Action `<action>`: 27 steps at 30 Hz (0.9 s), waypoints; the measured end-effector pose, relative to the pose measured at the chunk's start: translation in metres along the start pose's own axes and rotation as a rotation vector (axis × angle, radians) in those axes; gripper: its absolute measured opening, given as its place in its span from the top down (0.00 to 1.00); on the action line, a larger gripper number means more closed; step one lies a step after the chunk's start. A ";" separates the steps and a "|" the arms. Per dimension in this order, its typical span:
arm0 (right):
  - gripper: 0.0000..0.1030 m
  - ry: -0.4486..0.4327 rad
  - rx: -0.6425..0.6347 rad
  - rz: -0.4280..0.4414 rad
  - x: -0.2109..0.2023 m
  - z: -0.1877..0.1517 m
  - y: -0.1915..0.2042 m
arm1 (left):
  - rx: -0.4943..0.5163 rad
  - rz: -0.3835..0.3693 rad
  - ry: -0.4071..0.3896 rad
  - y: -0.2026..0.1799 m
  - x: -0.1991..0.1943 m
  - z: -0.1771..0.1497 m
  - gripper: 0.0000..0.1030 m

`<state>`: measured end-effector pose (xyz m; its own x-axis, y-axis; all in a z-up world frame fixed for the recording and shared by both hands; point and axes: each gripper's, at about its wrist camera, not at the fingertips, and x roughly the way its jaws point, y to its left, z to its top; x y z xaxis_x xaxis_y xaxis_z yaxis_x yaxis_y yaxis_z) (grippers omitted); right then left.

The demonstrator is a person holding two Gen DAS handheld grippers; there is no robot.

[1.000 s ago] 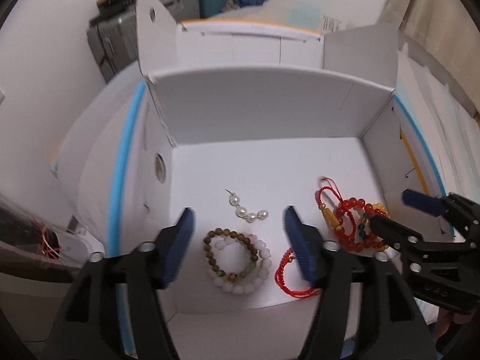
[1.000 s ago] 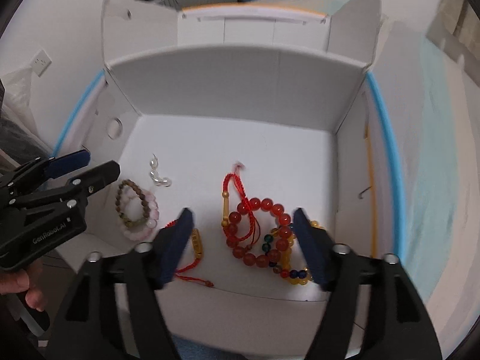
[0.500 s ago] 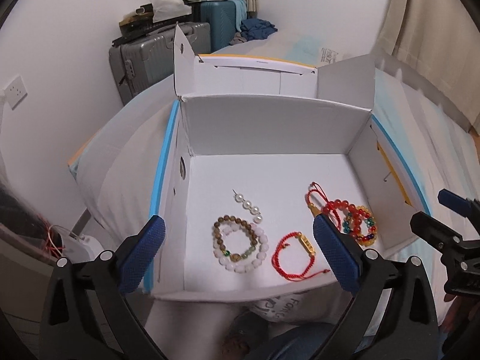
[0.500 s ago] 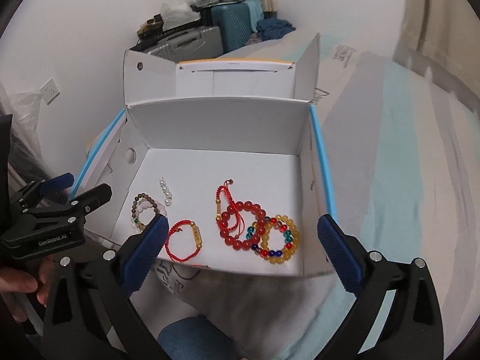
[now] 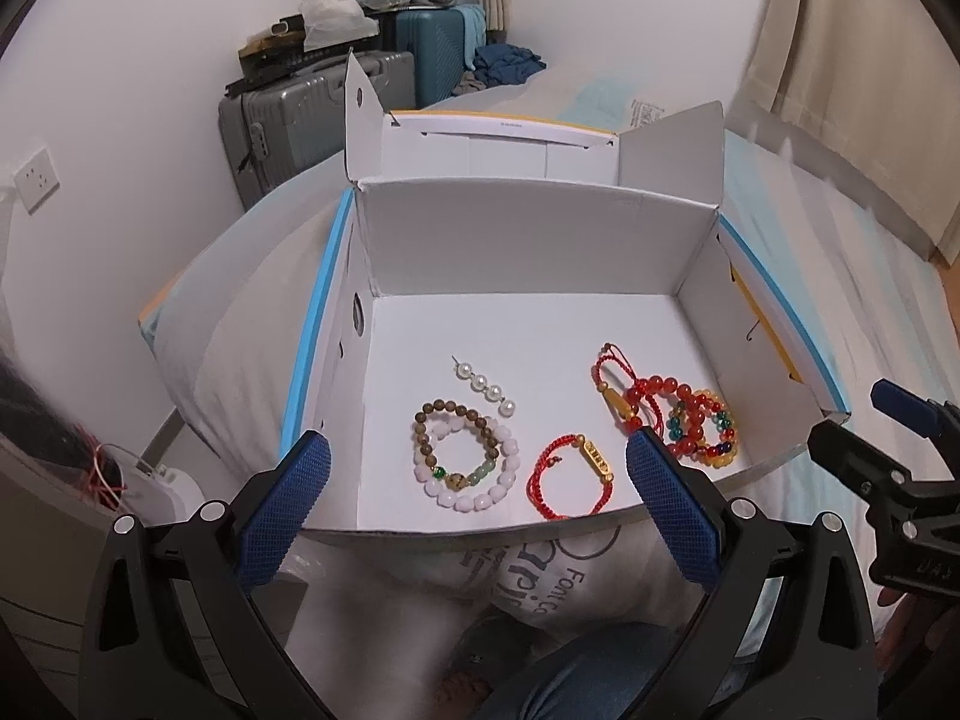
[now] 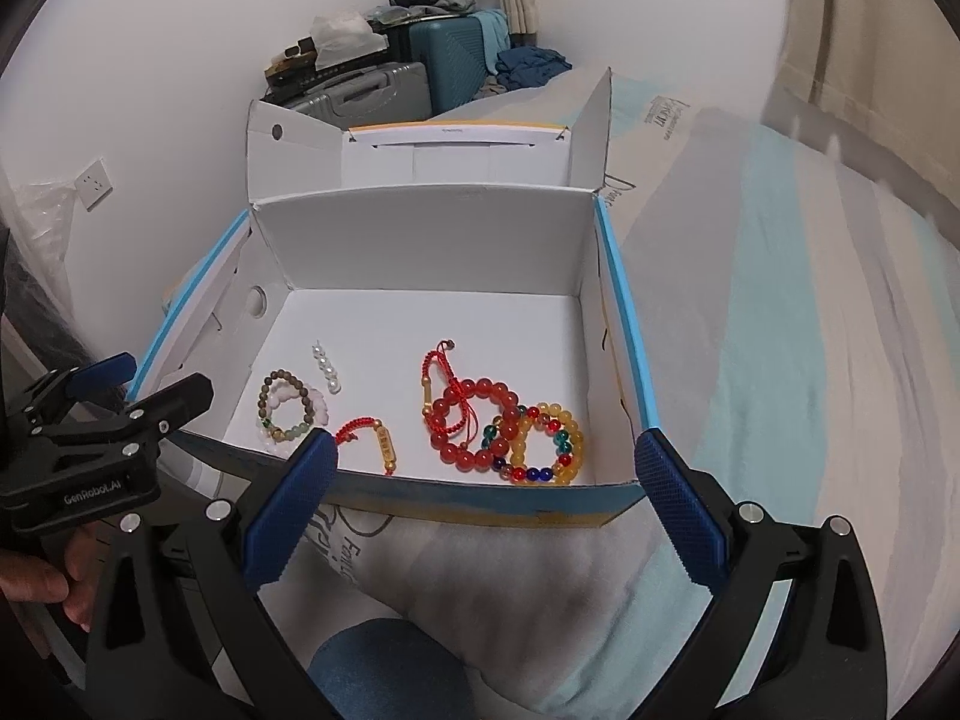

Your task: Organize jewelry

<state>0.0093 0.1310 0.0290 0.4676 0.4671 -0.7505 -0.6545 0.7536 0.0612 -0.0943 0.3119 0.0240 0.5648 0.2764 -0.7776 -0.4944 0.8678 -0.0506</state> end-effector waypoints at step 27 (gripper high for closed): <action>0.07 0.011 0.025 -0.016 0.001 -0.002 -0.005 | -0.017 0.026 -0.010 0.001 0.001 -0.003 0.06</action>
<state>0.0119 0.1267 0.0261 0.4711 0.4497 -0.7588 -0.6317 0.7725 0.0657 -0.0960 0.3117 0.0208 0.5576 0.3032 -0.7727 -0.5205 0.8529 -0.0409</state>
